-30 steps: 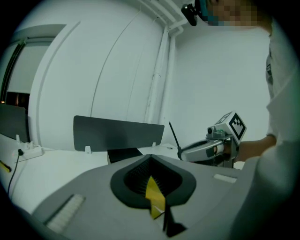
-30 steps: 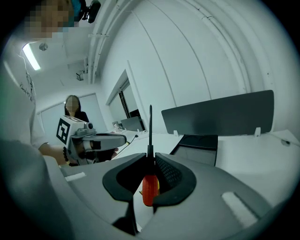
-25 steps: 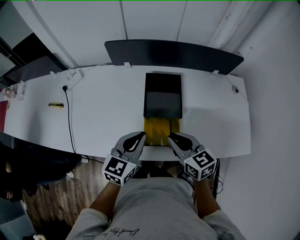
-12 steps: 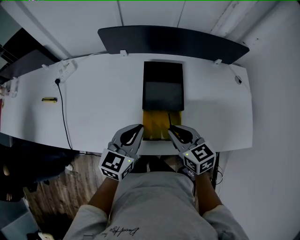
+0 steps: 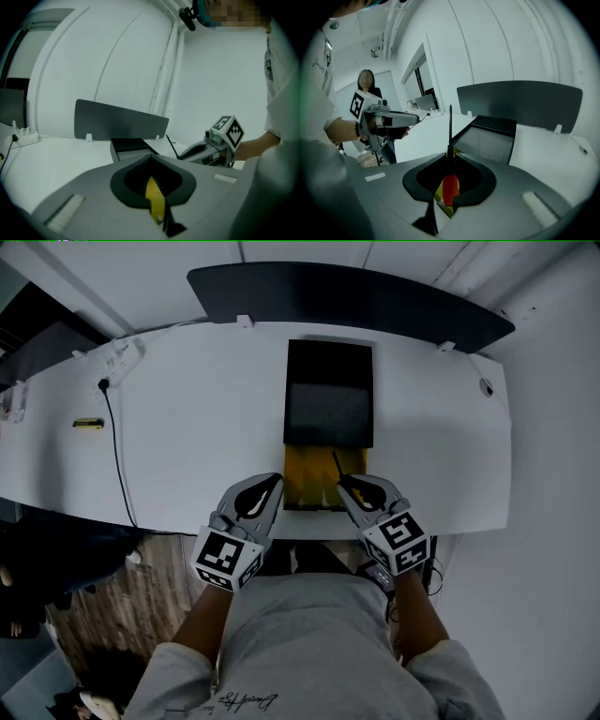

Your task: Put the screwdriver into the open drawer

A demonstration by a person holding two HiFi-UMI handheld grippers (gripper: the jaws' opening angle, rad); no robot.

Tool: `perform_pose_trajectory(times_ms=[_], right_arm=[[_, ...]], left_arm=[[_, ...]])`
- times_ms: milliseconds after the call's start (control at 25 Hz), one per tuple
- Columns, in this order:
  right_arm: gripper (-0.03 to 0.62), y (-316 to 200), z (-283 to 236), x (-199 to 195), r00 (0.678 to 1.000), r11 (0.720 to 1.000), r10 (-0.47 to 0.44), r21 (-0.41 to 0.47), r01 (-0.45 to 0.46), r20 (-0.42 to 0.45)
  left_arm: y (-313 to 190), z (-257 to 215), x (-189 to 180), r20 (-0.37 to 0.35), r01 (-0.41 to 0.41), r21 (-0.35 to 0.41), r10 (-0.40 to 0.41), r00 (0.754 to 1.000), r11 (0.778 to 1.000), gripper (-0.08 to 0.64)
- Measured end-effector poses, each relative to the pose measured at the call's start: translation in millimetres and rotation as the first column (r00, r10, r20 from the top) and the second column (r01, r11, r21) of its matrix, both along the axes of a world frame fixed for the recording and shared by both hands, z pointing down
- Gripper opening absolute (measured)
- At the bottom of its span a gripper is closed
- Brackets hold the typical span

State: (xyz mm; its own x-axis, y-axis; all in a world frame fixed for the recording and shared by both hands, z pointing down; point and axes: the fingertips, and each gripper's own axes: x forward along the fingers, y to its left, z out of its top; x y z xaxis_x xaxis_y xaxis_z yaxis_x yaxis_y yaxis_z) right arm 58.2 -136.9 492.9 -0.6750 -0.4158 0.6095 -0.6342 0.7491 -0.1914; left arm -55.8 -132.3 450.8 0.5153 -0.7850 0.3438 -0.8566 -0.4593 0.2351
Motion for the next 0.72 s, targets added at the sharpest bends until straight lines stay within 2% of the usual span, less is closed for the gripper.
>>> perform_pose_trajectory(times_ms=[240, 720], right_arm=[[0.074, 1.0, 24.6, -2.8, 0.994, 0.998, -0.054, -0.028, 0.052, -0.093], [0.074, -6.4, 67.5, -3.3, 0.967, 0.989, -0.13, -0.098, 0.111, -0.219]], left_arm=[[-1.8, 10.4, -4.2, -0.005, 0.012, -0.02, -0.012, 1.0, 1.0, 0.0], [-10.8, 29.5, -4.7, -0.013, 0.015, -0.041, -0.015, 1.0, 0.999, 0.0]])
